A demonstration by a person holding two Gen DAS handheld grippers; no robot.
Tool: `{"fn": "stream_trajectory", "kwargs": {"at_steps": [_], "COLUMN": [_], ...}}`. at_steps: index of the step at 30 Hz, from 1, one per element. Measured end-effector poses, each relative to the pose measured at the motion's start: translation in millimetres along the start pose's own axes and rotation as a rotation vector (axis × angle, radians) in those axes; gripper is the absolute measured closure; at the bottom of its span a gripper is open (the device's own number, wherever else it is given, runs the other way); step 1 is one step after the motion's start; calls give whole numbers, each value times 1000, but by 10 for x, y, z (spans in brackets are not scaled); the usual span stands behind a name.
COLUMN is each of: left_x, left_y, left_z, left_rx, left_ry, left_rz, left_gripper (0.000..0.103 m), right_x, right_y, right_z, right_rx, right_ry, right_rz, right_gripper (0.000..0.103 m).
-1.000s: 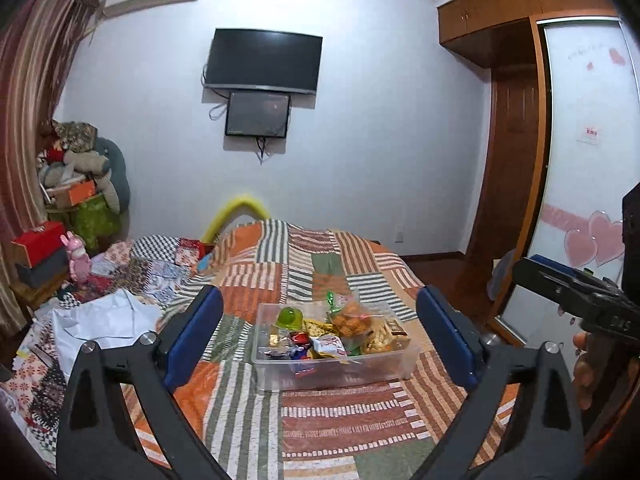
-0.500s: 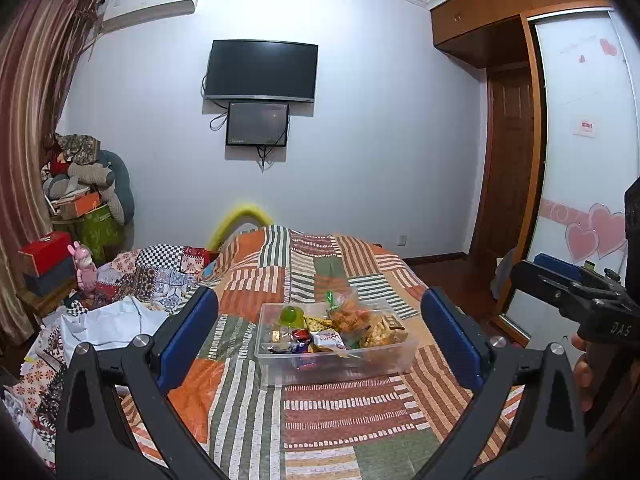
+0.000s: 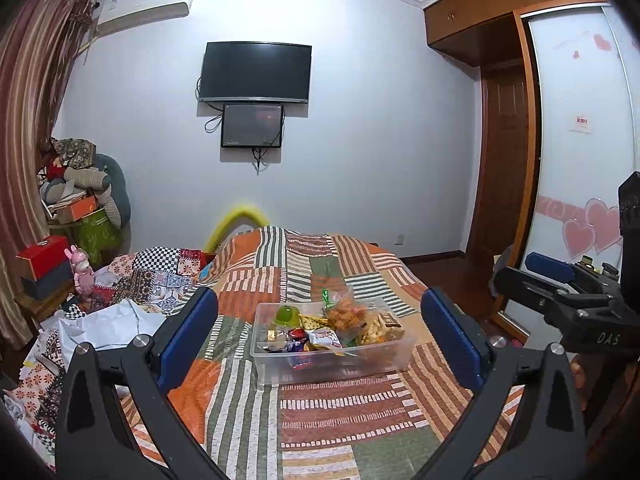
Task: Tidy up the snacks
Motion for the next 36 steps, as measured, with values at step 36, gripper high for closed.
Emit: {"fn": "stream_trajectory", "kwargs": {"at_steps": [36], "left_x": [20], "left_y": [-45], "left_z": [53], "left_rx": [21], "left_ry": [-23], "left_rz": [-26], "left_gripper": [0], "right_x": [-11], "right_y": [-16], "right_z": [6], "right_rx": [7], "right_ry": [-14], "right_rz": [0], "right_gripper": [0]}}
Point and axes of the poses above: each gripper's, at about its wrist camera, not at the fingertips, and z roughly the way its jaws point, x to its left, y to its top, the point moved 6 cm from there along z, roughly the way its jaws point, and after that the axes turned 8 degrees about -y, right-handed, at the moved point
